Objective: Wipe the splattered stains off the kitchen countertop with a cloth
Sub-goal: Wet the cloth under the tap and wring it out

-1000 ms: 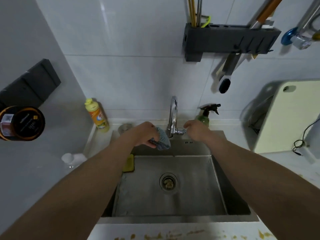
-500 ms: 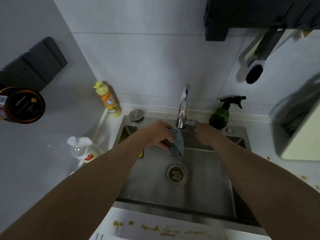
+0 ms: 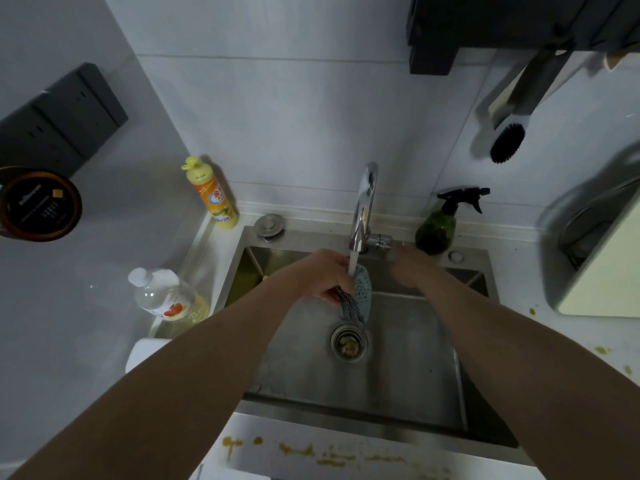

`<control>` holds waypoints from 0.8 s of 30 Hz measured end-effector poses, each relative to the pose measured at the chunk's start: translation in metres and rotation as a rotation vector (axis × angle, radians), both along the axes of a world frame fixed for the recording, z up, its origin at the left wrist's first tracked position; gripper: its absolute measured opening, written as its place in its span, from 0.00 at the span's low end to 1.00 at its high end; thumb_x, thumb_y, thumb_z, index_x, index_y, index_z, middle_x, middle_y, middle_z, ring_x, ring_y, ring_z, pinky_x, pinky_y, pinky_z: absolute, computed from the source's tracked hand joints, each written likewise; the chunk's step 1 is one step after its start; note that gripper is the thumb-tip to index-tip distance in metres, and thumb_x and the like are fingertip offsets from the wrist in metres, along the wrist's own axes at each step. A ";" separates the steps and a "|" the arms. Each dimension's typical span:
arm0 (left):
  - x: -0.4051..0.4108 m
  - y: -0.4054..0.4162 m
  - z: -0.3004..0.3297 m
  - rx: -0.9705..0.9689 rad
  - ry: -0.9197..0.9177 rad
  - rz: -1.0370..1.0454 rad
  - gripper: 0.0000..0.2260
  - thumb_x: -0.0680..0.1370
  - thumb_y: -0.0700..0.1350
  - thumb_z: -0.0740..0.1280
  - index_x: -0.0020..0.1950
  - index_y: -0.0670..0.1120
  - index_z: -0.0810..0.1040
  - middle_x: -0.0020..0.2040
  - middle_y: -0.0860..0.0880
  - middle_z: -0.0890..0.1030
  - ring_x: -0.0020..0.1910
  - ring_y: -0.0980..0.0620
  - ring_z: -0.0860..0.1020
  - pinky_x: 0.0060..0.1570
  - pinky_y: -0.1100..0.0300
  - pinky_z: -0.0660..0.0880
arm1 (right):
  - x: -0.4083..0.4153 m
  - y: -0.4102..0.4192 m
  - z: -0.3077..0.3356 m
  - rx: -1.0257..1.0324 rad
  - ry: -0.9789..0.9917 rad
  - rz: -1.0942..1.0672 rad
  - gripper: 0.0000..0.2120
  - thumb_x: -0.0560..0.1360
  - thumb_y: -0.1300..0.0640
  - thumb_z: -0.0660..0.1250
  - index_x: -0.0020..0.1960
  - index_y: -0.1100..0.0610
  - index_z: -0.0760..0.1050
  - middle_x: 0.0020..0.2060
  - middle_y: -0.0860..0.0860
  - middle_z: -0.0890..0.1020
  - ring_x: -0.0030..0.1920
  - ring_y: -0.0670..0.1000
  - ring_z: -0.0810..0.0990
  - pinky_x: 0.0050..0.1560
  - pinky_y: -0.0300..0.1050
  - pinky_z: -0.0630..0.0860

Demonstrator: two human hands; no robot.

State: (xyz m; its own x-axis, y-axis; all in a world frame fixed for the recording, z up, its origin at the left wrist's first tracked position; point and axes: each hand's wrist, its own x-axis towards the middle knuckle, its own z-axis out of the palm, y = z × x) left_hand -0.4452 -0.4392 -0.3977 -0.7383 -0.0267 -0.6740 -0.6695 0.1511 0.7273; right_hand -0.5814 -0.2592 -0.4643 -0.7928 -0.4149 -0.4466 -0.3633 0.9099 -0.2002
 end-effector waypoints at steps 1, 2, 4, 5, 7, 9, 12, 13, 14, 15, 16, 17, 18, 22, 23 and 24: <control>0.000 0.001 -0.002 -0.003 0.001 -0.010 0.23 0.75 0.28 0.72 0.68 0.40 0.77 0.61 0.37 0.82 0.57 0.38 0.84 0.54 0.46 0.84 | 0.006 -0.006 0.002 -0.028 0.020 0.016 0.21 0.80 0.57 0.57 0.73 0.58 0.70 0.67 0.58 0.77 0.57 0.56 0.79 0.52 0.48 0.78; 0.001 0.003 -0.004 -0.008 0.006 -0.023 0.22 0.74 0.28 0.72 0.67 0.41 0.78 0.60 0.38 0.83 0.56 0.39 0.84 0.52 0.48 0.85 | 0.015 -0.011 0.006 -0.077 0.042 0.037 0.17 0.81 0.56 0.57 0.65 0.57 0.76 0.61 0.55 0.80 0.50 0.53 0.80 0.43 0.44 0.76; 0.002 0.008 -0.009 -0.048 0.032 -0.039 0.20 0.73 0.27 0.72 0.62 0.43 0.81 0.56 0.40 0.85 0.52 0.42 0.86 0.47 0.52 0.85 | 0.038 -0.024 0.015 -0.270 0.000 0.015 0.12 0.81 0.53 0.59 0.52 0.52 0.81 0.49 0.49 0.83 0.41 0.50 0.78 0.34 0.37 0.69; 0.003 0.009 -0.012 -0.074 0.049 -0.033 0.19 0.73 0.27 0.72 0.60 0.43 0.82 0.54 0.40 0.85 0.50 0.42 0.86 0.46 0.53 0.85 | 0.049 -0.030 0.018 -0.387 -0.072 -0.022 0.12 0.81 0.53 0.60 0.48 0.52 0.81 0.46 0.52 0.83 0.41 0.52 0.79 0.35 0.38 0.71; 0.004 0.010 -0.017 -0.109 0.069 0.012 0.18 0.72 0.27 0.71 0.59 0.40 0.83 0.53 0.38 0.85 0.50 0.40 0.85 0.47 0.51 0.85 | 0.069 -0.042 0.024 -0.577 -0.207 -0.046 0.12 0.81 0.59 0.60 0.45 0.55 0.81 0.44 0.57 0.84 0.43 0.54 0.80 0.43 0.44 0.76; 0.005 0.007 -0.022 -0.142 0.078 0.072 0.15 0.72 0.27 0.70 0.56 0.38 0.84 0.50 0.38 0.85 0.47 0.41 0.84 0.49 0.49 0.83 | 0.085 -0.049 0.021 -0.687 -0.308 -0.149 0.12 0.81 0.62 0.59 0.45 0.54 0.79 0.39 0.50 0.83 0.40 0.46 0.79 0.44 0.41 0.75; 0.008 -0.003 -0.029 -0.182 0.117 0.147 0.08 0.74 0.33 0.71 0.51 0.39 0.85 0.48 0.39 0.85 0.46 0.43 0.83 0.48 0.51 0.81 | 0.097 -0.059 0.016 -0.821 -0.411 -0.431 0.18 0.83 0.61 0.57 0.39 0.51 0.79 0.26 0.43 0.80 0.29 0.41 0.77 0.30 0.33 0.69; 0.010 -0.005 -0.030 -0.152 0.138 0.171 0.07 0.74 0.34 0.72 0.51 0.39 0.85 0.48 0.38 0.86 0.46 0.43 0.83 0.48 0.51 0.81 | 0.098 -0.063 0.014 -0.855 -0.417 -0.489 0.19 0.83 0.59 0.57 0.39 0.52 0.81 0.26 0.43 0.81 0.29 0.41 0.78 0.29 0.33 0.70; 0.012 -0.008 -0.030 -0.103 0.155 0.191 0.06 0.76 0.37 0.72 0.52 0.39 0.85 0.49 0.38 0.86 0.47 0.41 0.84 0.49 0.50 0.81 | 0.099 -0.067 0.016 -0.884 -0.422 -0.552 0.18 0.83 0.57 0.58 0.41 0.54 0.82 0.27 0.46 0.82 0.31 0.43 0.80 0.31 0.35 0.72; 0.014 -0.009 -0.030 -0.046 0.166 0.212 0.07 0.78 0.40 0.72 0.54 0.40 0.85 0.50 0.38 0.86 0.49 0.39 0.85 0.52 0.48 0.82 | 0.098 -0.073 0.018 -0.909 -0.440 -0.634 0.17 0.83 0.54 0.59 0.43 0.58 0.83 0.30 0.48 0.82 0.34 0.47 0.81 0.34 0.39 0.74; 0.015 -0.009 -0.028 -0.001 0.168 0.232 0.08 0.79 0.44 0.72 0.55 0.41 0.85 0.51 0.39 0.86 0.51 0.39 0.85 0.55 0.47 0.82 | 0.096 -0.078 0.020 -0.910 -0.447 -0.723 0.17 0.82 0.51 0.60 0.46 0.60 0.82 0.34 0.51 0.82 0.37 0.50 0.80 0.36 0.42 0.75; 0.016 -0.009 -0.026 0.031 0.166 0.251 0.09 0.81 0.46 0.70 0.56 0.43 0.84 0.51 0.39 0.87 0.52 0.39 0.85 0.55 0.46 0.81 | 0.095 -0.084 0.023 -0.896 -0.440 -0.784 0.17 0.82 0.49 0.61 0.48 0.60 0.81 0.37 0.53 0.82 0.39 0.53 0.80 0.39 0.44 0.75; 0.015 -0.008 -0.024 0.070 0.166 0.275 0.09 0.82 0.47 0.69 0.58 0.44 0.83 0.51 0.40 0.87 0.52 0.40 0.86 0.56 0.46 0.81 | 0.093 -0.090 0.026 -0.882 -0.429 -0.806 0.17 0.81 0.47 0.61 0.49 0.59 0.80 0.41 0.54 0.82 0.43 0.55 0.81 0.42 0.46 0.77; 0.006 0.006 -0.019 0.188 0.167 0.344 0.11 0.85 0.36 0.58 0.61 0.45 0.77 0.50 0.44 0.84 0.48 0.47 0.84 0.55 0.51 0.82 | 0.084 -0.107 0.036 -0.871 -0.328 -0.969 0.15 0.82 0.51 0.62 0.55 0.61 0.81 0.51 0.59 0.83 0.55 0.61 0.81 0.59 0.54 0.78; 0.003 0.010 -0.018 0.139 0.173 0.343 0.13 0.85 0.35 0.57 0.65 0.45 0.76 0.48 0.46 0.82 0.46 0.49 0.82 0.54 0.51 0.82 | 0.085 -0.108 0.039 -0.881 -0.331 -1.013 0.13 0.82 0.52 0.62 0.50 0.59 0.82 0.47 0.58 0.83 0.52 0.60 0.82 0.58 0.53 0.78; 0.000 0.014 -0.019 0.069 0.187 0.336 0.14 0.85 0.36 0.57 0.68 0.43 0.75 0.46 0.48 0.80 0.43 0.51 0.80 0.51 0.50 0.81 | 0.087 -0.107 0.041 -0.896 -0.359 -1.032 0.12 0.82 0.54 0.62 0.45 0.57 0.81 0.42 0.57 0.83 0.49 0.60 0.82 0.55 0.52 0.79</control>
State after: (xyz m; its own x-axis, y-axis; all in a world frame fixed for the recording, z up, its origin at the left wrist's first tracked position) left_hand -0.4449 -0.4255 -0.4164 -0.8064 -0.2471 -0.5373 -0.5283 -0.1074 0.8422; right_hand -0.4942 -0.3665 -0.4234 -0.8108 0.0273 -0.5846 0.5720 0.2486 -0.7817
